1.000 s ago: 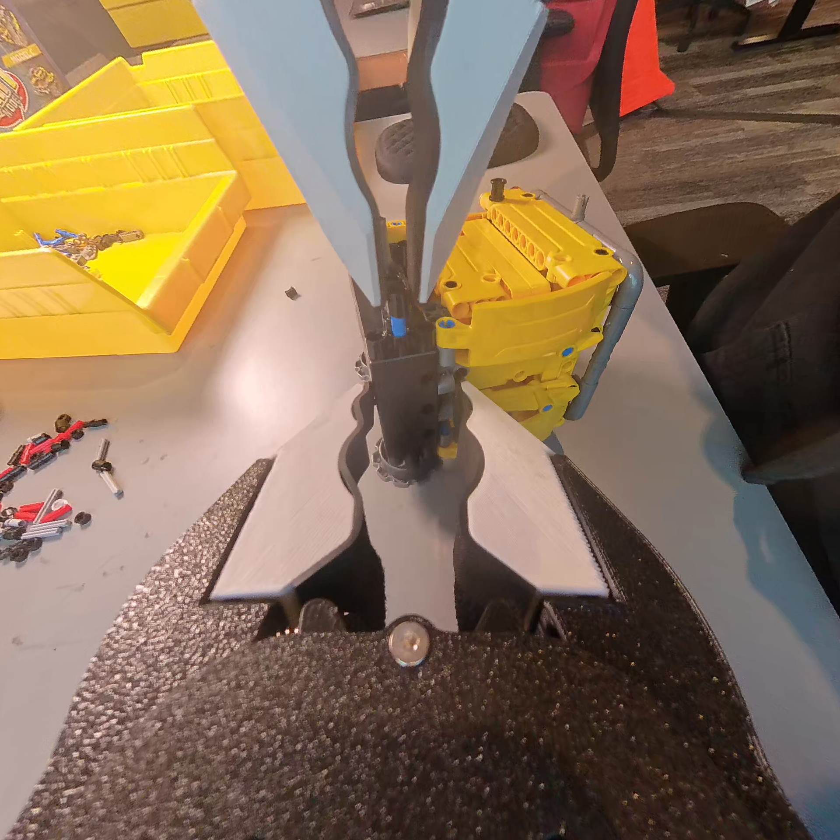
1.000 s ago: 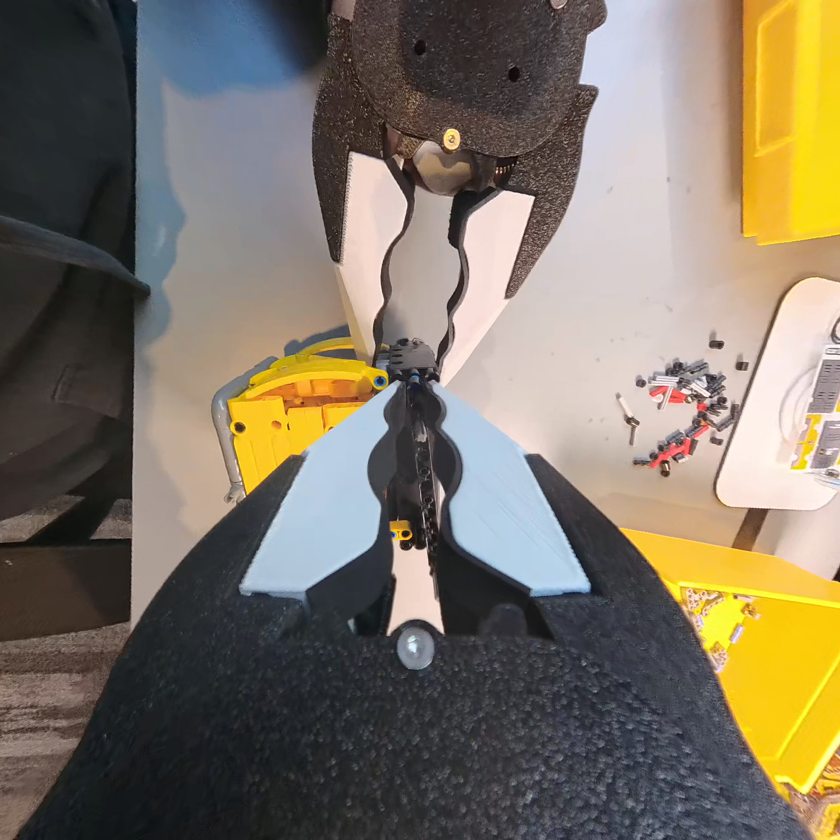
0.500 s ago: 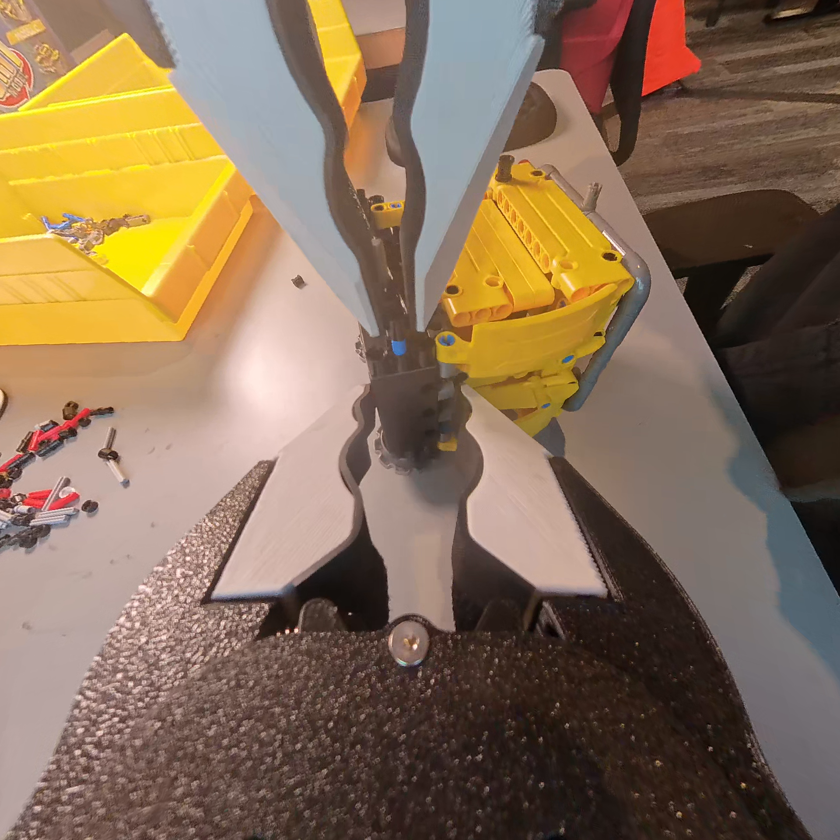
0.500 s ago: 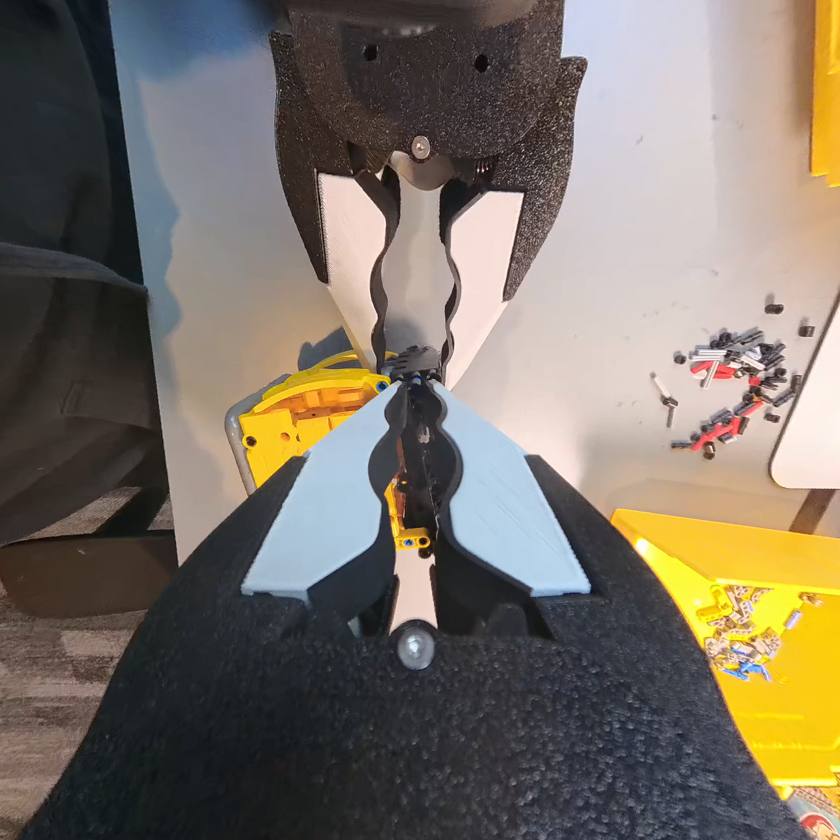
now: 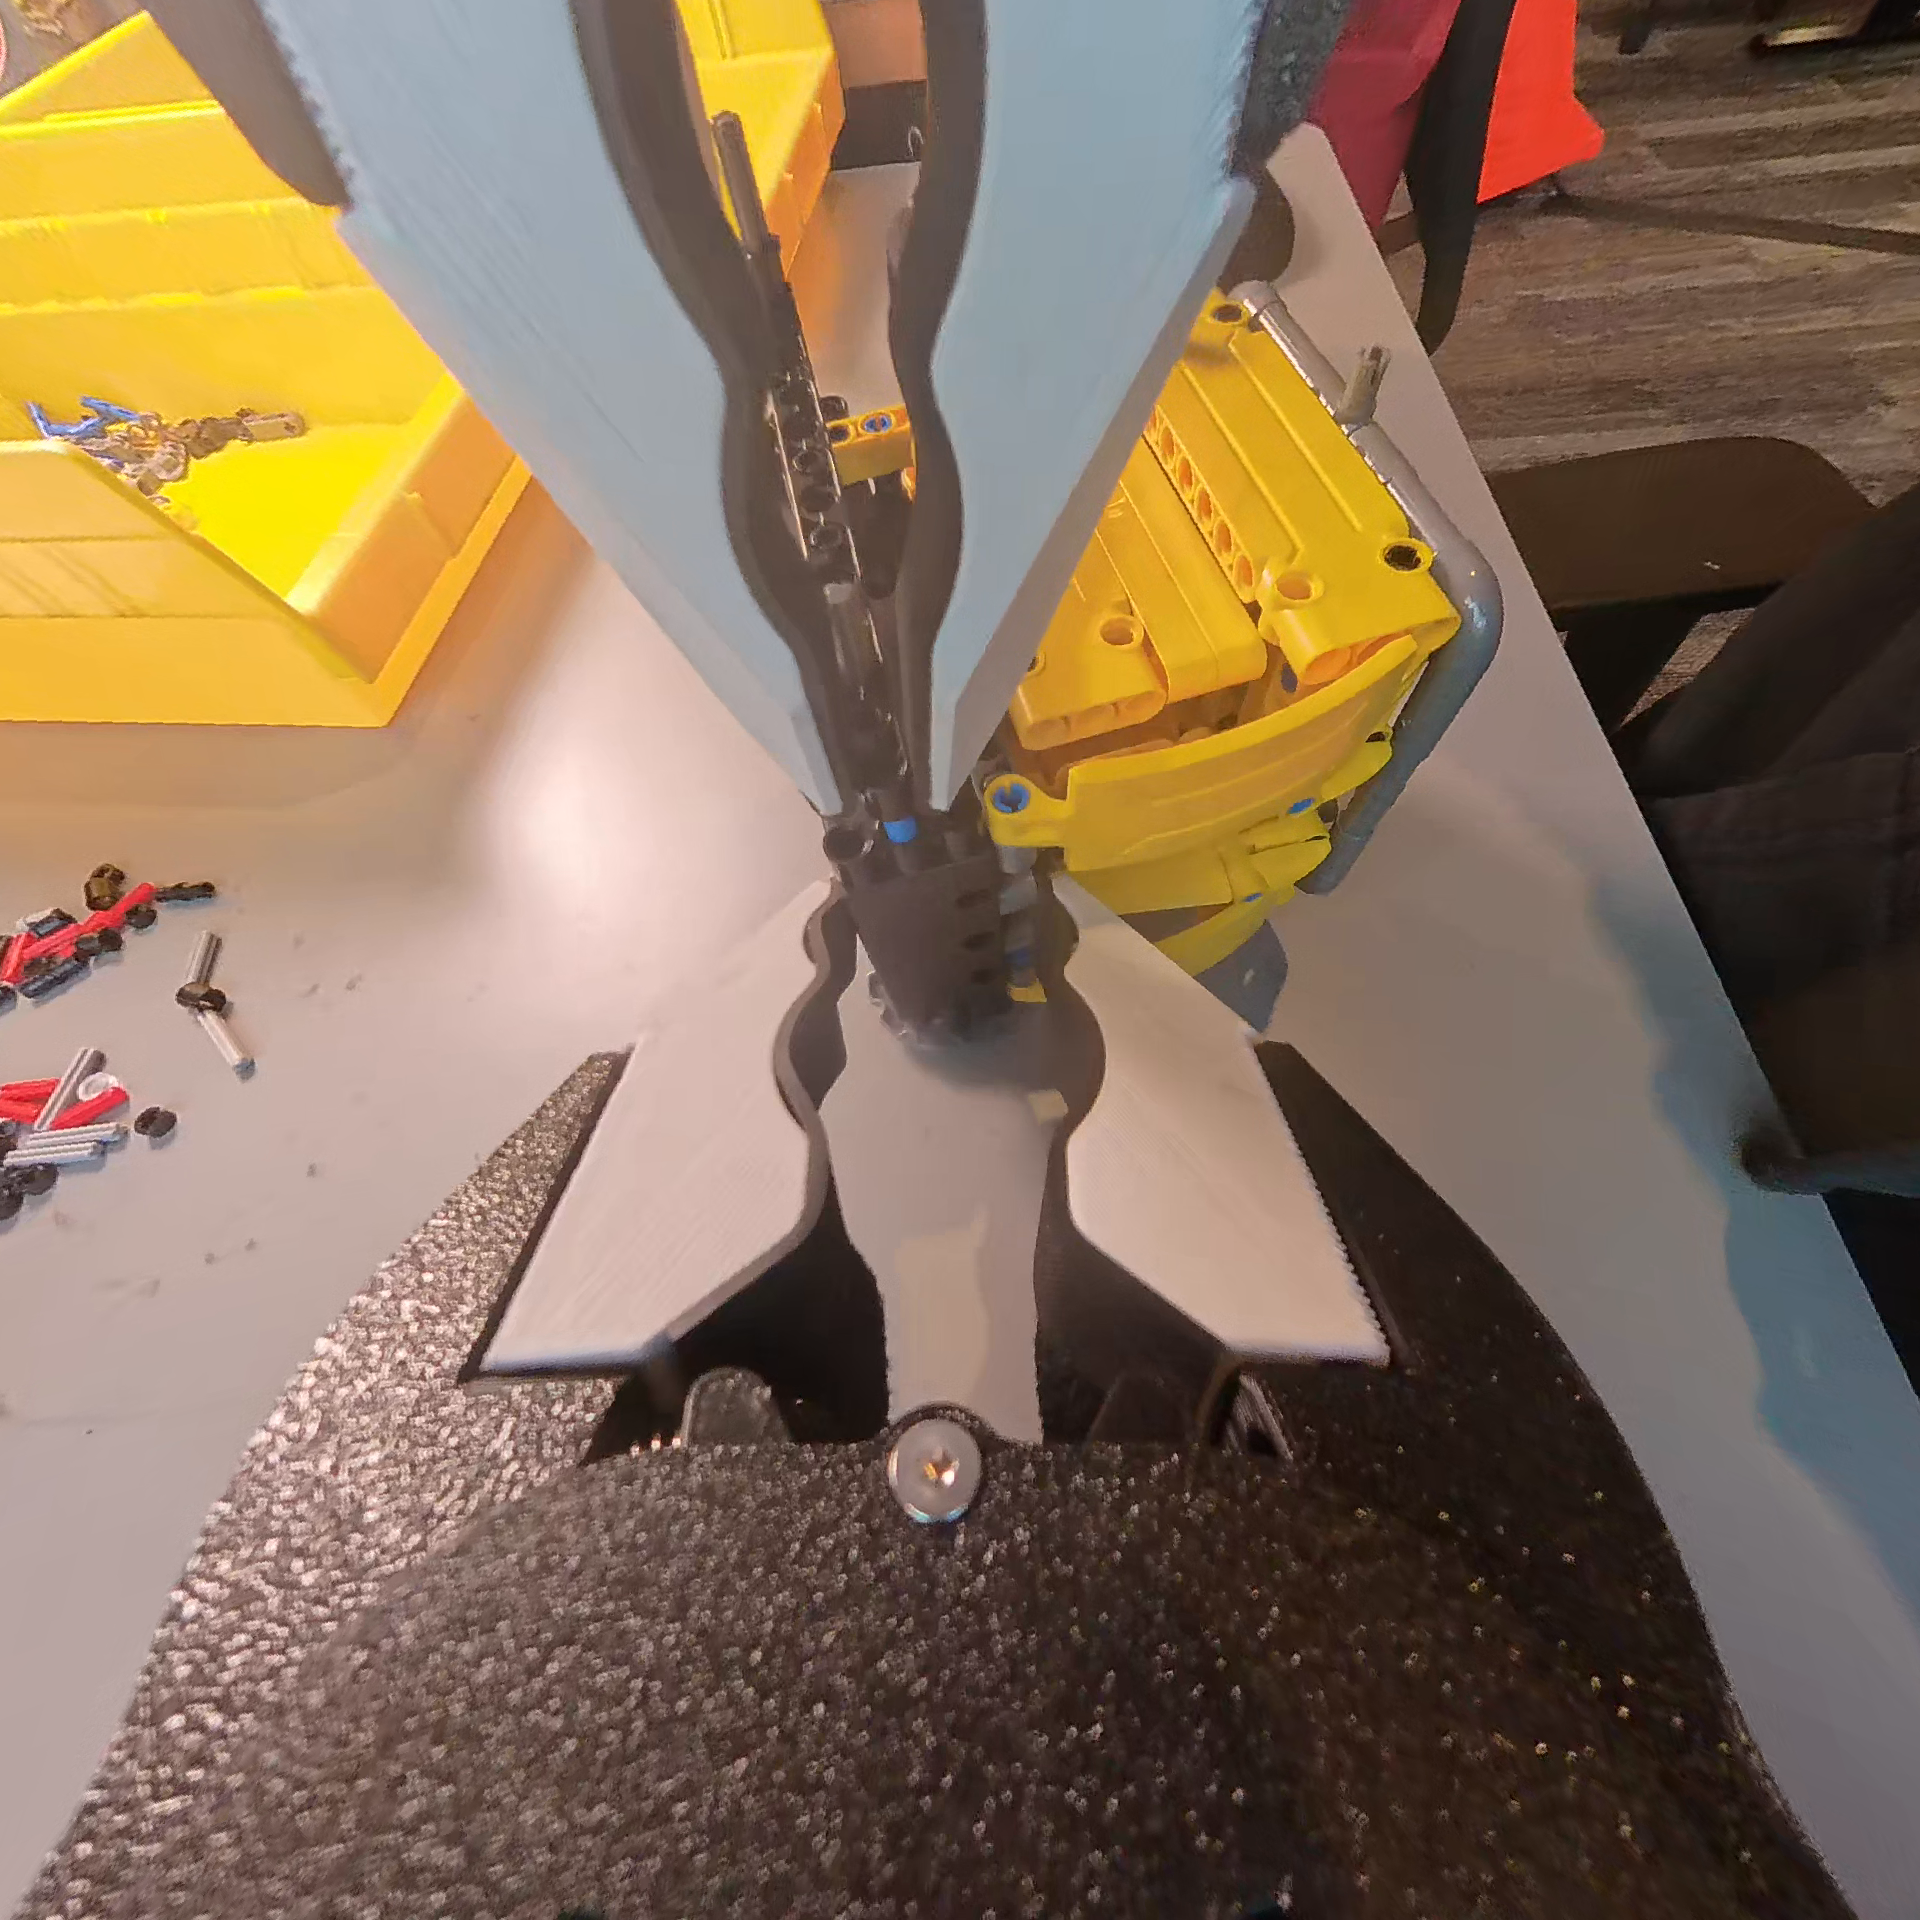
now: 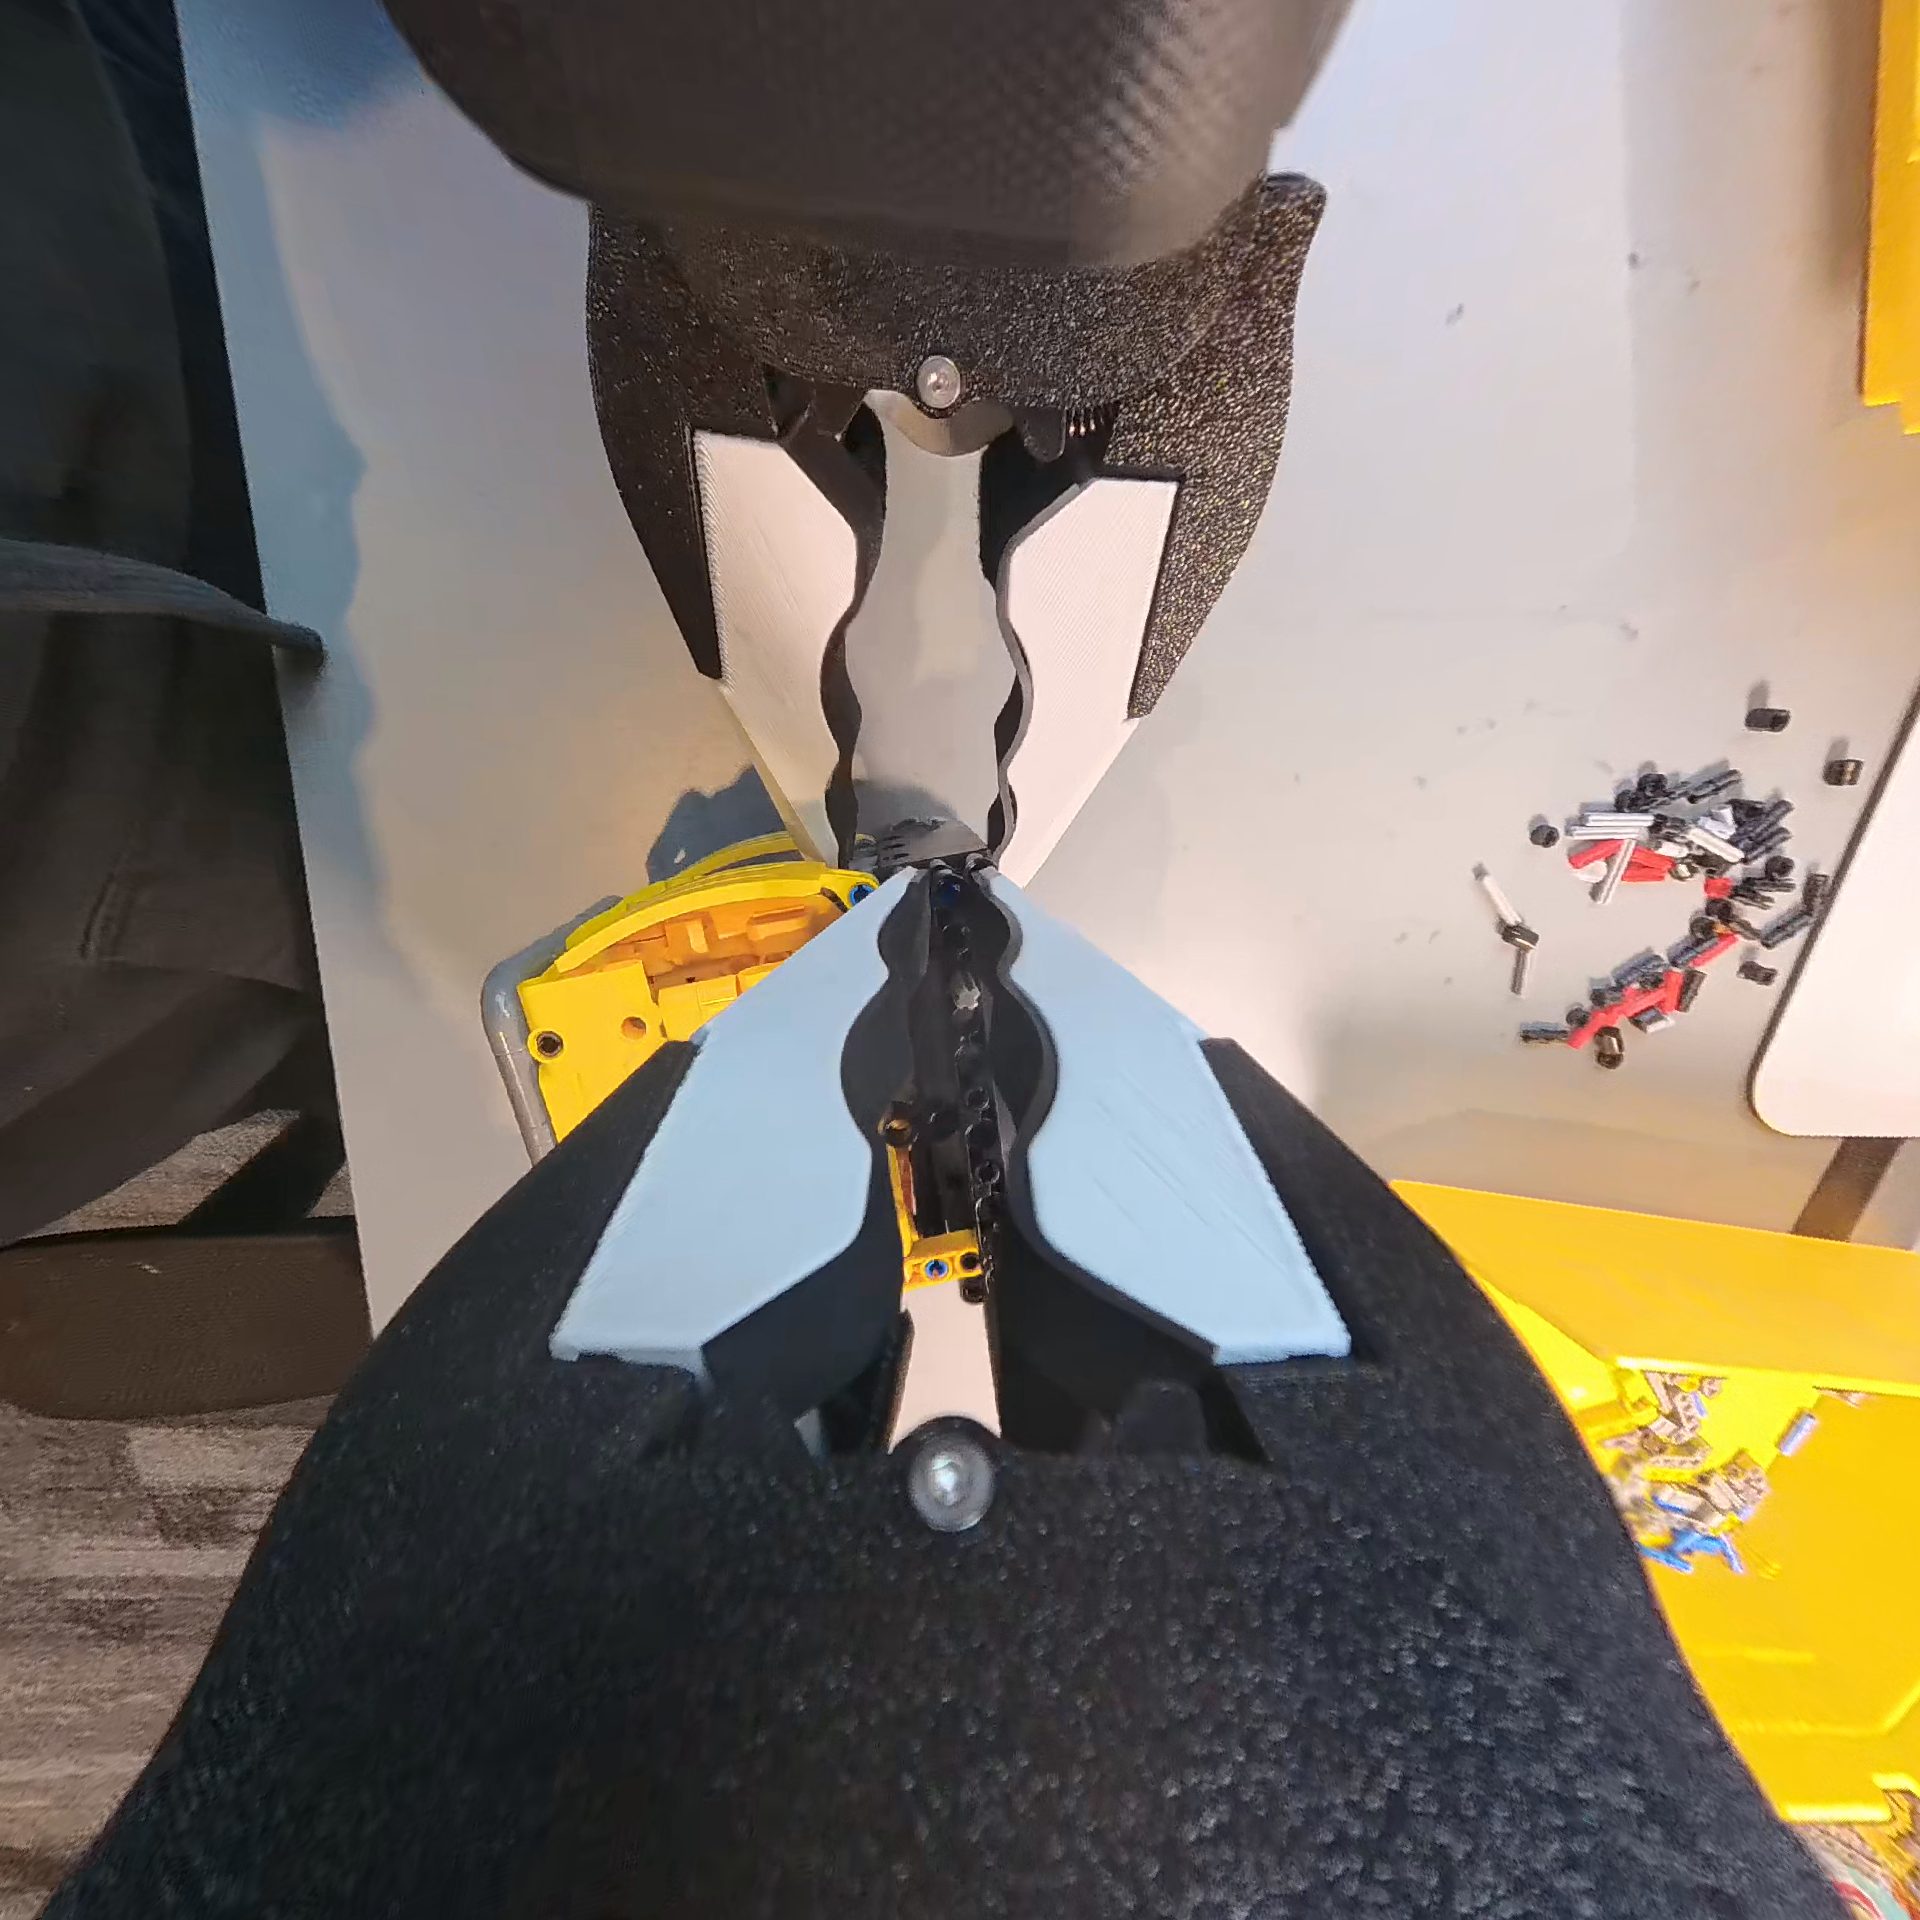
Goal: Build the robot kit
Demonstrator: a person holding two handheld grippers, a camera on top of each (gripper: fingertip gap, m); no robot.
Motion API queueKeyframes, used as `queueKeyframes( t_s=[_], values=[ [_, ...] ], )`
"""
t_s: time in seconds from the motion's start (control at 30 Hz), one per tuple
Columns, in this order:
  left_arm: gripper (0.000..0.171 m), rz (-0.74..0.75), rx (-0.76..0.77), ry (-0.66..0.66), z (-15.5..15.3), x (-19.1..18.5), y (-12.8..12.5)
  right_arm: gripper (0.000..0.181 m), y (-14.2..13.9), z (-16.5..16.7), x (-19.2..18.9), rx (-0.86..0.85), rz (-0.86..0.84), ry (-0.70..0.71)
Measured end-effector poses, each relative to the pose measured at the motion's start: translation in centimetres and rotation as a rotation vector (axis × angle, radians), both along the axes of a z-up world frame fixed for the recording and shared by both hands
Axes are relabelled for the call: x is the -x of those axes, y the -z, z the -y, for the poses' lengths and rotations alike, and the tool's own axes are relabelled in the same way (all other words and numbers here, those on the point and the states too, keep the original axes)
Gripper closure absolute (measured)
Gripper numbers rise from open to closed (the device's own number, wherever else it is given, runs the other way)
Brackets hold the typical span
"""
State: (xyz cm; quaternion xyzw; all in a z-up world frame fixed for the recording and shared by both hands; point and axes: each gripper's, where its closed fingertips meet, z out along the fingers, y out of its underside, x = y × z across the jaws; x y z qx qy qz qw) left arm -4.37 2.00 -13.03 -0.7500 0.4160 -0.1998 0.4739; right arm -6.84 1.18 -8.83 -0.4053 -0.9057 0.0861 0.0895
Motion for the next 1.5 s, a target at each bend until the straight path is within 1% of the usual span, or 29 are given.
queueKeyframes(
  t_s=[0.03,0.13,0.3,0.4,0.53,0.7,0.97,1.03,1.13,1.27,1.33,1.5],
  values=[
    [0.141,-0.004,-0.001,0.003,0.0,0.0,0.0,0.175,0.0,0.1,-0.1,0.007,0.005,0.001],
    [0.141,-0.006,-0.009,0.013,0.0,-0.2,-0.1,0.175,-0.1,0.4,-0.5,0.036,0.034,-0.005],
    [0.141,0.002,-0.005,0.014,0.0,-0.1,-0.1,0.176,-0.1,0.4,-0.4,0.015,0.036,-0.026],
    [0.141,0.008,-0.018,0.028,0.3,0.1,-0.1,0.175,-0.2,0.6,-0.1,-0.022,-0.002,-0.069],
    [0.140,0.012,-0.041,0.020,0.3,0.5,-0.2,0.175,-0.4,0.7,0.3,-0.066,-0.073,-0.078],
    [0.140,0.010,-0.070,0.024,0.4,0.5,-0.4,0.174,-0.4,0.9,0.2,-0.038,-0.127,-0.068],
    [0.140,0.015,-0.103,0.028,0.4,0.3,-0.8,0.174,-0.4,0.8,-0.1,-0.015,-0.166,-0.068],
    [0.140,0.026,-0.104,0.031,0.5,0.3,-0.9,0.174,-0.6,0.8,-0.1,0.001,-0.181,-0.067],
    [0.140,0.036,-0.103,0.031,0.4,0.3,-1.0,0.168,-1.5,1.1,-0.1,0.038,-0.216,-0.068],
    [0.140,0.041,-0.101,0.030,0.4,0.4,-1.0,0.170,-1.8,0.2,-0.5,-0.019,-0.214,-0.089],
    [0.140,0.037,-0.105,0.031,0.5,0.4,-1.0,0.174,-1.5,0.4,-0.6,0.001,-0.206,-0.085],
    [0.140,0.026,-0.095,0.027,0.5,0.5,-0.9,0.175,-1.3,0.4,-0.4,-0.006,-0.189,-0.098]
  ],
)
